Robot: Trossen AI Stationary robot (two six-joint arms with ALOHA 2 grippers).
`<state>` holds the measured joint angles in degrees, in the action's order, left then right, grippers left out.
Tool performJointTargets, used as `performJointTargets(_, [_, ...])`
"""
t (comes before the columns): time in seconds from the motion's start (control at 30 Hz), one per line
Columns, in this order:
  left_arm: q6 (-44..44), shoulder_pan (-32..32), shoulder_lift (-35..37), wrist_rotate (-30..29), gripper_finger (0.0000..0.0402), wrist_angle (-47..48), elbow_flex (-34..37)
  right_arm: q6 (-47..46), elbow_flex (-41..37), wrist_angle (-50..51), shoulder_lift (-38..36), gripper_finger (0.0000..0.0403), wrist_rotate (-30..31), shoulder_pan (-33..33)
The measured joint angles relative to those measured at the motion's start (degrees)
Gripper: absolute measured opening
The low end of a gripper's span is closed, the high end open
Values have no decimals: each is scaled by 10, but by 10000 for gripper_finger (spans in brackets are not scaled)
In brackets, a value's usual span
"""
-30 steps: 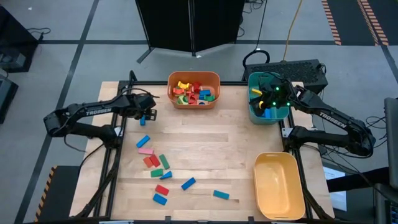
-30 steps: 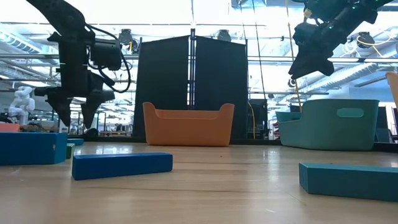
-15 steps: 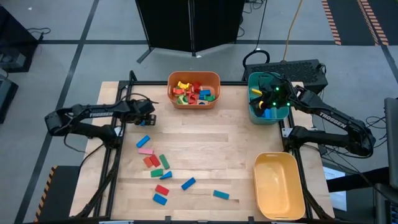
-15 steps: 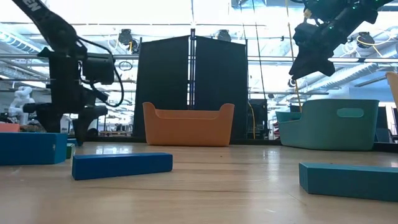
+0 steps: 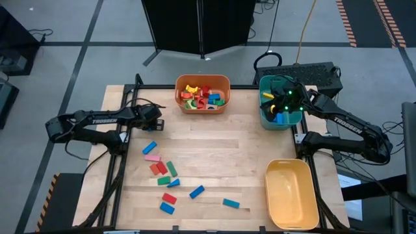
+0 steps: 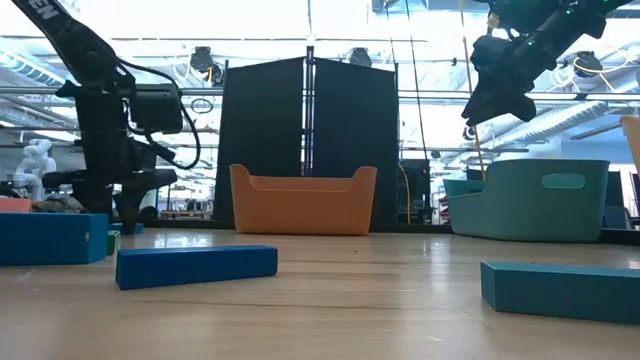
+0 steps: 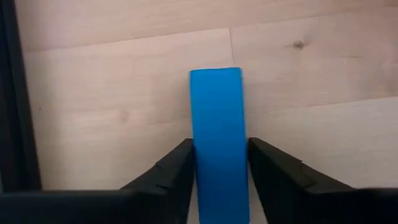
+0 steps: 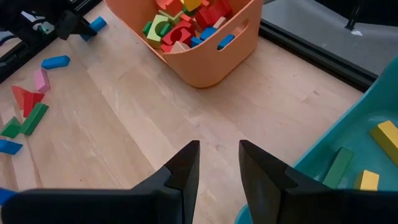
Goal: Sort blocks by size
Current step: Put the blue rectangular block into the green bin
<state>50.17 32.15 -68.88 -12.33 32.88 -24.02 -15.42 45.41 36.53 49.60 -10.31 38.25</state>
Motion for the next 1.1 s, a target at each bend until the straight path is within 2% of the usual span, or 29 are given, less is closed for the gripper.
performJointTargets(0.13, [-8,-1,0,-1,114,0,0,4,0,-3,0,100,0,-10])
performJointTargets(0.27, [-14,-1,0,-1,98,2,0,4,0,-3,0,100,0,-24])
performJointTargets(0.63, [-29,-40,13,6,93,4,3,31,0,-7,0,100,0,-77])
performJointTargets(0.93, [-31,-108,58,87,91,8,5,58,0,-56,0,100,-1,-133])
performJointTargets(1.1, [-41,-152,72,107,91,0,5,91,0,-105,5,100,-2,-171])
